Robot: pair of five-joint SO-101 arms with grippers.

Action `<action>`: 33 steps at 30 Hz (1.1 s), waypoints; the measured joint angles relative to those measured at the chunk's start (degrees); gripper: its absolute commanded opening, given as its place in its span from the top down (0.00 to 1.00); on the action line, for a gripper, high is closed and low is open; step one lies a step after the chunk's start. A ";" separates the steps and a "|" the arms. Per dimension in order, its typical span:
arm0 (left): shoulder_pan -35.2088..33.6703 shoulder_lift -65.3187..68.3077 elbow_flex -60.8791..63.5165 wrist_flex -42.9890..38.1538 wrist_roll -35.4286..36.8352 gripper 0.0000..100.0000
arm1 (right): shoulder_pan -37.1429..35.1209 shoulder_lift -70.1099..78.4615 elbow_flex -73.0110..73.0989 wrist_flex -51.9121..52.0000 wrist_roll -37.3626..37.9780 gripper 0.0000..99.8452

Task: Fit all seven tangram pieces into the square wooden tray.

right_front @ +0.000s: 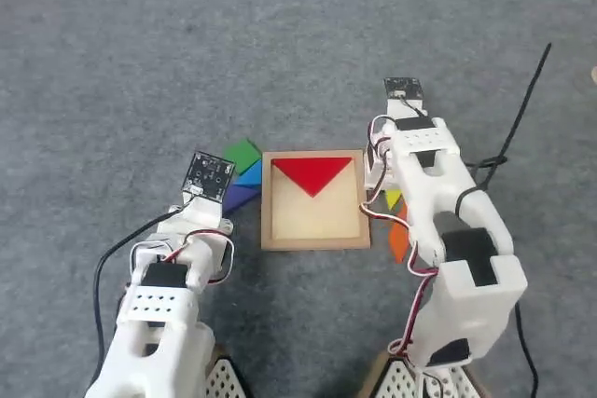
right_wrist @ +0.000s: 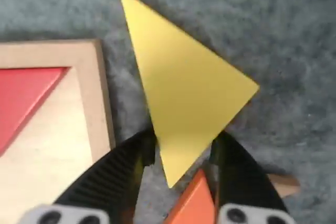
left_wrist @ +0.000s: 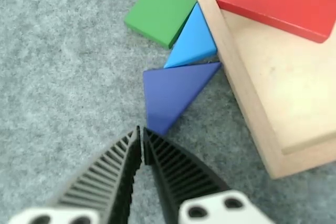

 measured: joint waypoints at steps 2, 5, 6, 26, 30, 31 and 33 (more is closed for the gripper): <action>0.00 0.00 0.00 0.00 0.00 0.99 | 0.09 0.09 -0.18 0.00 0.00 0.85; 0.00 0.00 0.00 0.00 0.00 0.99 | 1.14 0.09 -0.53 0.00 0.00 0.85; 0.00 0.00 0.00 0.00 0.00 0.99 | 1.23 0.18 -1.05 0.00 0.00 0.85; 0.00 0.00 0.00 0.00 0.00 0.99 | 2.02 6.86 -10.20 1.67 15.65 0.58; 0.00 0.00 0.00 0.00 0.00 0.99 | 1.67 7.56 -10.20 -0.35 19.08 0.58; 0.00 0.00 0.00 0.00 0.00 0.99 | 1.76 7.56 -10.20 -0.79 19.69 0.58; 0.00 0.00 0.00 0.00 0.00 0.99 | 1.76 7.56 -10.20 -1.67 20.66 0.58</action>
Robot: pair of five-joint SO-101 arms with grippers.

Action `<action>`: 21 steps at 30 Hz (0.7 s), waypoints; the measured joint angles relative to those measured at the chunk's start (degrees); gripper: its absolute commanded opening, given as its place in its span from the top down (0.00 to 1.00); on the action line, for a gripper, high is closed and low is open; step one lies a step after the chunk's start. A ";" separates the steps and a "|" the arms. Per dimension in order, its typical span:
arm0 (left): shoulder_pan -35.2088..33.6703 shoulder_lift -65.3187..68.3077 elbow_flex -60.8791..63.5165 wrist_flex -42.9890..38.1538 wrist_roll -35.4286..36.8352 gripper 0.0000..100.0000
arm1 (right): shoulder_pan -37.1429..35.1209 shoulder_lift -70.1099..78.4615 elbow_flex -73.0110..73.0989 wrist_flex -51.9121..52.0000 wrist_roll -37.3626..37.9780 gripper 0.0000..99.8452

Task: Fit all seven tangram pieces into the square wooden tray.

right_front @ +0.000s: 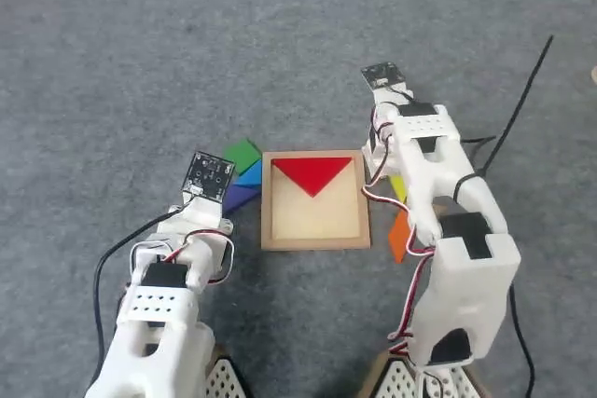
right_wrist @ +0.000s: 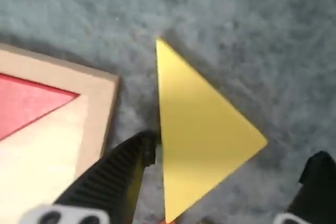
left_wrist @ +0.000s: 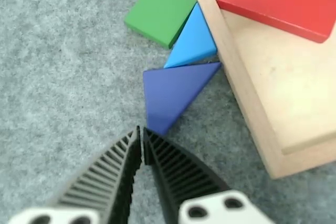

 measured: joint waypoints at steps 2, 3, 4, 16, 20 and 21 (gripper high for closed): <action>0.00 0.00 0.00 0.00 0.00 0.99 | 0.00 0.00 0.00 -1.05 0.62 0.58; 0.00 0.00 0.00 0.00 0.00 0.99 | -0.09 0.00 0.00 -1.58 0.79 0.58; 0.00 0.00 0.00 0.00 0.00 0.99 | -0.09 0.00 0.00 -1.93 1.14 0.58; 0.00 0.00 0.00 0.00 0.00 0.99 | -2.37 1.58 -0.79 -1.58 2.73 0.67; 0.00 0.00 0.00 0.00 0.00 0.99 | -2.37 1.58 -0.88 -1.41 0.70 0.67; 0.00 0.00 0.00 0.00 0.00 0.99 | -2.37 1.58 -0.88 -1.32 0.26 0.67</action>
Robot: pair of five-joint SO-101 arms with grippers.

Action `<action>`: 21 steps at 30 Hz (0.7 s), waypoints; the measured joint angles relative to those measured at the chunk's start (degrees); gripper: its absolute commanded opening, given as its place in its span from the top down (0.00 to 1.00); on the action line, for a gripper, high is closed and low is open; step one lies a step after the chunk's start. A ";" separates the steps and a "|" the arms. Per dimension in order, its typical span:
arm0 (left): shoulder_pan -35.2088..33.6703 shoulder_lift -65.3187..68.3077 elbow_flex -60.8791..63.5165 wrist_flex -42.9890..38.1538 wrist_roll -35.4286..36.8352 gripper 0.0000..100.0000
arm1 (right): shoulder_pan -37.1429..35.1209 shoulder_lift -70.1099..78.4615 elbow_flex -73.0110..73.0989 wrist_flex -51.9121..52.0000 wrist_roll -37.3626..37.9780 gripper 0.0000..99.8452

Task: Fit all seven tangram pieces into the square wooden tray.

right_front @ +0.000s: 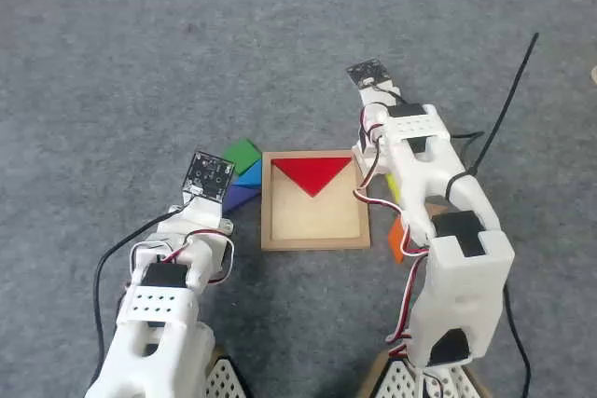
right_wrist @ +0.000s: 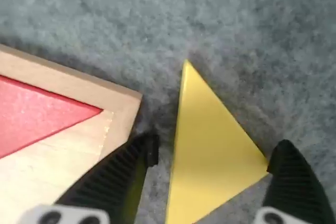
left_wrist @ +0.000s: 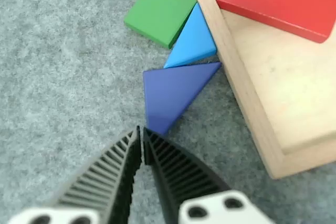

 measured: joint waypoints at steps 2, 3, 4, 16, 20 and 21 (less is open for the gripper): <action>0.00 0.00 0.00 0.00 0.00 0.99 | 0.18 0.00 0.00 0.53 -0.88 0.67; 0.00 0.00 0.00 0.00 0.00 0.99 | 0.26 0.18 -0.18 0.79 -1.23 0.67; 0.00 0.00 0.00 0.00 0.00 0.99 | 0.44 0.26 -0.35 0.88 -1.49 0.67; 0.00 0.00 0.00 0.00 0.00 0.99 | 2.46 0.26 -0.53 3.52 -7.21 0.62; 0.00 0.00 0.00 0.00 0.00 0.99 | 2.46 0.26 -0.53 3.52 -7.47 0.64; 0.00 0.00 0.00 0.00 0.00 0.99 | 2.46 0.26 -0.53 3.52 -7.47 0.66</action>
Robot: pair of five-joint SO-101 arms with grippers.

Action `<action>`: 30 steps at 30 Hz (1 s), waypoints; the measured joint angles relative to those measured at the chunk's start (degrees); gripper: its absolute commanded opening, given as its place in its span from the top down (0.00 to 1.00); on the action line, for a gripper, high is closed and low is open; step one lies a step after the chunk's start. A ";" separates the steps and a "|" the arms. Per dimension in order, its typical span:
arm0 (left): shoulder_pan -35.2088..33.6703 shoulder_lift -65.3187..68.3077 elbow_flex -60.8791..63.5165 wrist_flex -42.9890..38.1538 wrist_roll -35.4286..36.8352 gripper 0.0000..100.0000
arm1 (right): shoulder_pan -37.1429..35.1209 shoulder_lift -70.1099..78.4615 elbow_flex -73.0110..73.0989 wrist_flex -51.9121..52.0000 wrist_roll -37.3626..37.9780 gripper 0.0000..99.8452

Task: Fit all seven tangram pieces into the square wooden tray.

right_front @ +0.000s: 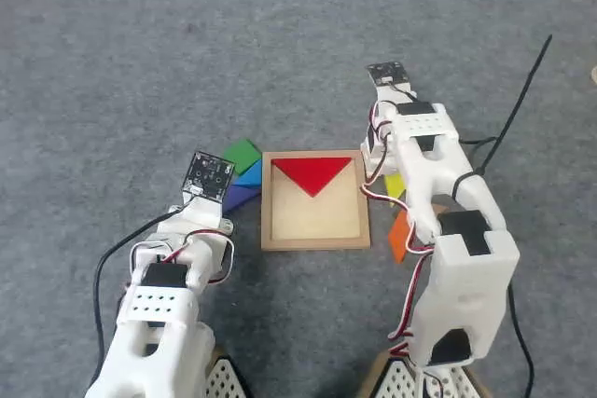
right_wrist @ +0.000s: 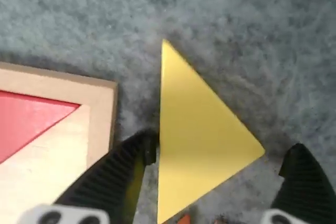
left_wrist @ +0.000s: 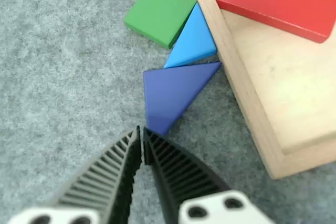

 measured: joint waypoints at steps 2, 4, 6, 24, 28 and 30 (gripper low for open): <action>0.00 0.00 0.00 0.00 0.00 0.99 | 0.00 0.00 0.00 0.00 0.00 0.72; 0.00 0.00 0.00 0.00 0.00 0.99 | 0.00 0.00 0.00 0.00 0.00 0.78; 0.00 0.00 0.00 0.00 0.00 0.99 | 0.00 0.00 0.00 0.18 0.00 0.79; 0.00 0.00 0.00 0.00 0.00 0.99 | 3.16 -3.78 -0.09 4.04 -1.85 0.77; 0.00 0.00 0.00 0.00 0.00 0.99 | 3.52 -6.51 -0.09 5.71 -2.02 0.77; 0.00 0.00 0.00 0.00 0.00 0.99 | 3.34 -7.65 0.00 6.24 -2.02 0.77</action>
